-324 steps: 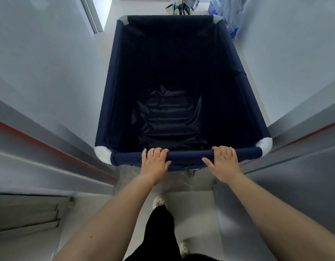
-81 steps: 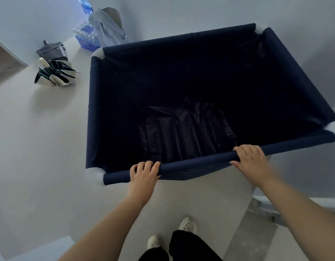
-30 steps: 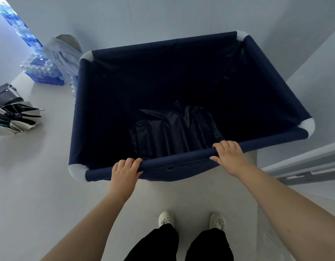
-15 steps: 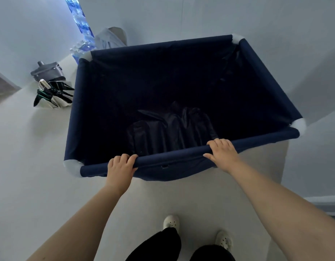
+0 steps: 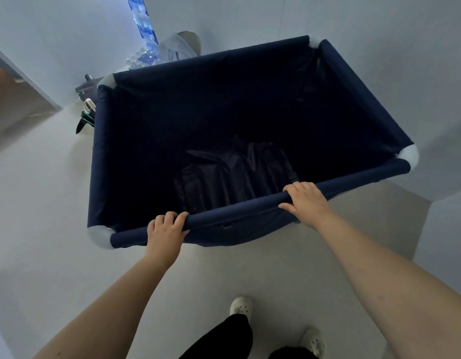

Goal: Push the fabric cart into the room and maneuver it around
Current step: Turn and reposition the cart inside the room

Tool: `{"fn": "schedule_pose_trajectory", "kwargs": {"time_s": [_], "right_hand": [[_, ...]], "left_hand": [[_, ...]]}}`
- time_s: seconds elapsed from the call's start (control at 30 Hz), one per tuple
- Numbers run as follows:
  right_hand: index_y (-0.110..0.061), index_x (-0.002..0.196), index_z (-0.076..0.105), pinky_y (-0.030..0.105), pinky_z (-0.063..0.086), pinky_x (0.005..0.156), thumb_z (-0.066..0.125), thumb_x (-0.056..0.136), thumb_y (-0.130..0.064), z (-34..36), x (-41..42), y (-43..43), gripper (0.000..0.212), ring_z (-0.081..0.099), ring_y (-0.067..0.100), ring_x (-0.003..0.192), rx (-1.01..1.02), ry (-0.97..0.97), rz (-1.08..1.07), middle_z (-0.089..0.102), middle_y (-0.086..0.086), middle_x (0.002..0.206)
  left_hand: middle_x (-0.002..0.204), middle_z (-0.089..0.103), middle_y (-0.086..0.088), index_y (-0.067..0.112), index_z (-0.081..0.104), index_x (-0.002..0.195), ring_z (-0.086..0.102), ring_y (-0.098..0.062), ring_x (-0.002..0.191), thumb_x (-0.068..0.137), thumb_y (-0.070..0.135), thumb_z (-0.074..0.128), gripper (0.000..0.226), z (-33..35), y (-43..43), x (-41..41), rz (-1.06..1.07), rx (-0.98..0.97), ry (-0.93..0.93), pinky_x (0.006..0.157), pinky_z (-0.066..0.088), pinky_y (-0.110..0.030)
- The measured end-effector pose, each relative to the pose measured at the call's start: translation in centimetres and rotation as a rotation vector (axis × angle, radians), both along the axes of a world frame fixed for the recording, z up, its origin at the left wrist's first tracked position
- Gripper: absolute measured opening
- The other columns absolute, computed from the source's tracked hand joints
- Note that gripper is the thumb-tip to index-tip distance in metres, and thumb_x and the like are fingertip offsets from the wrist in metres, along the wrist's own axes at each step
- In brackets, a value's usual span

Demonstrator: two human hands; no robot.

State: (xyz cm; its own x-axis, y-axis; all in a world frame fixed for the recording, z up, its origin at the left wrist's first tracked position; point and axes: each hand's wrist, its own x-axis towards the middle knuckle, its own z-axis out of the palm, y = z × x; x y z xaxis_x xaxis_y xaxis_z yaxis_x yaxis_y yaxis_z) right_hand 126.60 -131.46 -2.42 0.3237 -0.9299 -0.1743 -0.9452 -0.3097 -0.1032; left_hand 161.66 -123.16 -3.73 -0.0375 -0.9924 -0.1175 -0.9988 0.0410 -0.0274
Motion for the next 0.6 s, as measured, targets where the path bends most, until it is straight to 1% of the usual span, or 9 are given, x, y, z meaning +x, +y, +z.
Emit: {"fn": "schedule_pose_trajectory", "kwargs": {"time_s": [0.3, 0.5, 0.6], "right_hand": [[-0.015, 0.118, 0.049, 0.036, 0.035, 0.101, 0.049, 0.087, -0.051, -0.1, -2.1, 0.2, 0.047, 0.05, 0.022, 0.107, -0.013, -0.065, -0.005, 0.057, 0.004, 0.113], [-0.014, 0.118, 0.049, 0.036, 0.034, 0.1, 0.05, 0.087, -0.05, -0.3, -5.7, 0.8, 0.048, 0.05, 0.023, 0.107, -0.021, -0.072, -0.045, 0.058, 0.005, 0.111], [-0.014, 0.117, 0.05, 0.036, 0.034, 0.1, 0.052, 0.086, -0.05, -0.3, -7.9, 1.5, 0.047, 0.051, 0.024, 0.106, -0.018, -0.08, -0.084, 0.059, 0.005, 0.11]], "left_hand": [[0.11, 0.058, -0.011, 0.017, 0.046, 0.127, 0.052, -0.032, 0.095, 0.089, 0.028, 0.056, 0.041, 0.2, -0.4, -1.5, -0.019, 0.033, -0.035, 0.087, 0.043, -0.045], [0.114, 0.056, -0.011, 0.019, 0.044, 0.129, 0.051, -0.032, 0.1, 0.09, 0.028, 0.056, 0.042, 0.5, -1.1, -4.9, -0.052, 0.058, -0.037, 0.09, 0.042, -0.045], [0.112, 0.057, -0.011, 0.018, 0.046, 0.128, 0.052, -0.033, 0.098, 0.089, 0.029, 0.056, 0.041, 0.6, -1.4, -7.0, -0.085, 0.055, -0.034, 0.088, 0.043, -0.046]]}}
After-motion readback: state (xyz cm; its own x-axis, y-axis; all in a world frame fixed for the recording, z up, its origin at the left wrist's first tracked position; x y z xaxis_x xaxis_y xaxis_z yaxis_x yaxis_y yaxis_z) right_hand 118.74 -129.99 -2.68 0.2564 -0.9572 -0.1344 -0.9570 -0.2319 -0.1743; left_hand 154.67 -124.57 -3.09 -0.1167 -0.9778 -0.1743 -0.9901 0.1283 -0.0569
